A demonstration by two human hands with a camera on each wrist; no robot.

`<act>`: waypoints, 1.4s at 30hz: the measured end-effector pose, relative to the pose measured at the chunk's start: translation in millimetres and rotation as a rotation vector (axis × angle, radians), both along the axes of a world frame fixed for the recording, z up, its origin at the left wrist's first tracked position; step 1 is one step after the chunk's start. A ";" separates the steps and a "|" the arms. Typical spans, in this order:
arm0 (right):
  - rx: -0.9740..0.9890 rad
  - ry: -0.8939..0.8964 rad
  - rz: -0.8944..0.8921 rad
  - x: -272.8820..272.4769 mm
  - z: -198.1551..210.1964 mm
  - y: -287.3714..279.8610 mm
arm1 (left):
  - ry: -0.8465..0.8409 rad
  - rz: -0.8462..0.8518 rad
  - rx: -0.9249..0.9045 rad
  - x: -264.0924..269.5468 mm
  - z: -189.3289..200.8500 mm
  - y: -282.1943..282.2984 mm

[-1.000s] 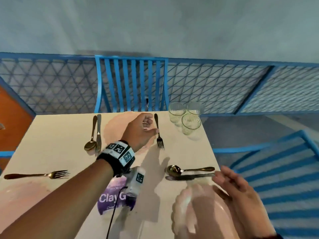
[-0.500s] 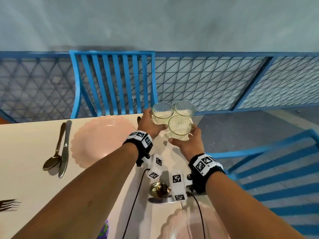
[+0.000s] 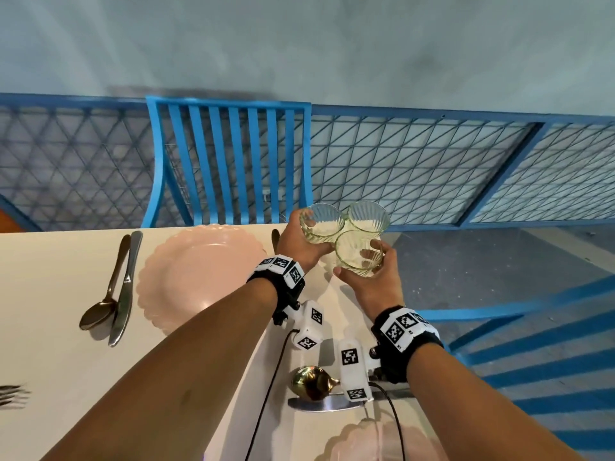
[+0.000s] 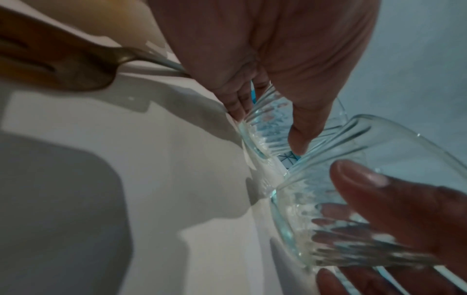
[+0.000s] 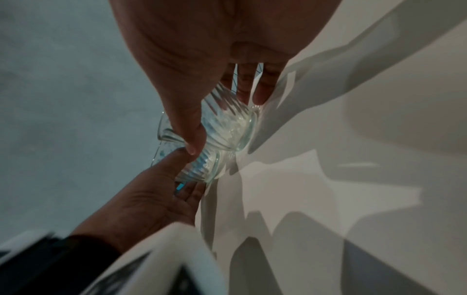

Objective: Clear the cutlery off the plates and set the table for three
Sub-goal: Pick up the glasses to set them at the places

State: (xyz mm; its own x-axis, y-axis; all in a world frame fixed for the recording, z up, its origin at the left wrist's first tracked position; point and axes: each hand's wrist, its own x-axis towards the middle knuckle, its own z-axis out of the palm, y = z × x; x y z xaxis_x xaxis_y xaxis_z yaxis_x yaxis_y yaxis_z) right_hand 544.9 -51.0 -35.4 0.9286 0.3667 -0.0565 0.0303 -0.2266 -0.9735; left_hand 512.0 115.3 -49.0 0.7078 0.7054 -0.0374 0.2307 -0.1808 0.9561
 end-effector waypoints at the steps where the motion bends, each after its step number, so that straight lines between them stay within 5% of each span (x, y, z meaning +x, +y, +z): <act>1: -0.015 -0.007 0.001 -2.0 1.7 -0.9 | -0.024 0.007 -0.013 -7.1 2.6 1.6; 5: -0.022 -0.004 0.006 -16.7 18.5 -20.8 | -0.109 0.008 -0.046 -54.7 27.3 4.6; 10: -0.007 0.002 0.067 -83.0 48.9 -38.4 | -0.115 0.114 0.006 -180.6 58.0 7.8; 14: 0.012 0.149 0.148 -160.3 53.5 -32.7 | -0.051 0.226 0.047 -297.9 47.1 -1.0; 19: -0.059 0.072 0.223 -233.3 29.3 -11.3 | 0.061 0.317 -0.026 -372.4 25.3 -15.6; 36: -0.219 0.009 0.170 -265.8 20.8 12.5 | 0.082 0.362 -0.062 -396.9 10.5 3.6; 42: -0.168 0.108 0.242 -273.0 39.3 -5.3 | 0.075 0.310 -0.136 -404.9 39.6 -7.2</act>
